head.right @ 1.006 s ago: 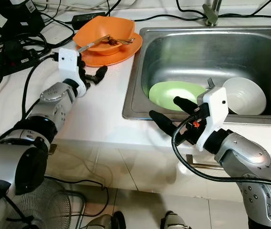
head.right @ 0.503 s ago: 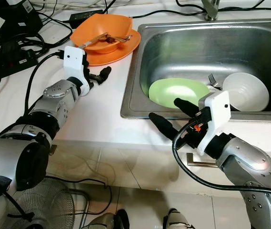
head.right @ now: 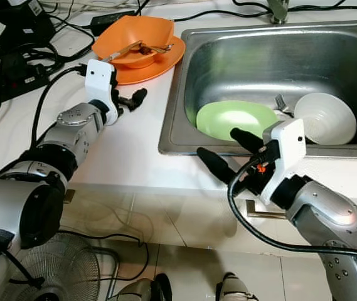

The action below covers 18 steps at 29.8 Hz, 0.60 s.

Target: Kitchen organization

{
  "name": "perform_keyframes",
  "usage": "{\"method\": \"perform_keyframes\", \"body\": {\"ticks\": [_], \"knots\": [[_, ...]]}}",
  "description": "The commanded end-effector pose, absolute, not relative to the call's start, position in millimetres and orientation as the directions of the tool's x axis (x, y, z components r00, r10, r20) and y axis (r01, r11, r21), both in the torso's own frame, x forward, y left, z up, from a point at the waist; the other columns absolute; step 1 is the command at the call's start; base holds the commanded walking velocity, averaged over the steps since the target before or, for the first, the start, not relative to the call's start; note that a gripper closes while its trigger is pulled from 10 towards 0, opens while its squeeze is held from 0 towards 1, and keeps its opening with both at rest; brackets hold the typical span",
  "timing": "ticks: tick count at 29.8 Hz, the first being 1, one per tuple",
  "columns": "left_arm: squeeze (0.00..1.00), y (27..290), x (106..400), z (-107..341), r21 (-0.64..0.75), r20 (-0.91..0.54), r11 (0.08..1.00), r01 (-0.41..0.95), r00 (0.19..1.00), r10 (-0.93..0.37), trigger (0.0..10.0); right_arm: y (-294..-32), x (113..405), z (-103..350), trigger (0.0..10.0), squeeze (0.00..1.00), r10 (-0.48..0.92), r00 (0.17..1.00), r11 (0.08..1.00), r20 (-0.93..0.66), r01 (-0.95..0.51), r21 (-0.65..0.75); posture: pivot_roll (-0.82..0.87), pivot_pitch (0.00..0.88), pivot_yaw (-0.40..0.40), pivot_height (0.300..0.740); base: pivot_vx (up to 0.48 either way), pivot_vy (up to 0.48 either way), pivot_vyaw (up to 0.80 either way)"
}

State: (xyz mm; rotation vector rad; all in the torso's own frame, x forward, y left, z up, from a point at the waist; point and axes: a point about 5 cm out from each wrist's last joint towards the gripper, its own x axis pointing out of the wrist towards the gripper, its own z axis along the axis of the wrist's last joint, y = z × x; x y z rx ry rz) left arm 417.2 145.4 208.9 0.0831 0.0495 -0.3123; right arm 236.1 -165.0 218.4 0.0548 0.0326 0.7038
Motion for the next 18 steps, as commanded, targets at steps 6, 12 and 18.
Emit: {"method": "perform_keyframes", "body": {"ticks": [6,12,18], "knots": [[0.0,161.9,414.4,208.2,0.055,-0.019,0.95,0.308,0.951,-0.307,10.0,-155.8,246.3,218.1,10.0,0.0,0.661,0.75,0.748,0.021,-0.661,0.065,-0.26,0.136,0.164,0.74,0.0,0.0,0.0],[0.0,165.2,411.5,214.9,0.036,0.077,0.945,0.325,0.942,-0.327,10.0,-148.5,257.0,218.4,10.0,0.0,0.66,0.749,0.745,0.058,-0.663,0.078,-0.22,0.106,0.162,0.74,0.0,0.0,0.0],[0.0,166.6,400.2,209.1,0.009,0.151,0.942,0.336,0.93,-0.334,10.0,-141.3,269.3,218.3,10.0,0.0,0.657,0.749,0.745,0.088,-0.662,0.076,-0.16,0.061,0.152,0.74,0.0,0.0,0.0]]}}
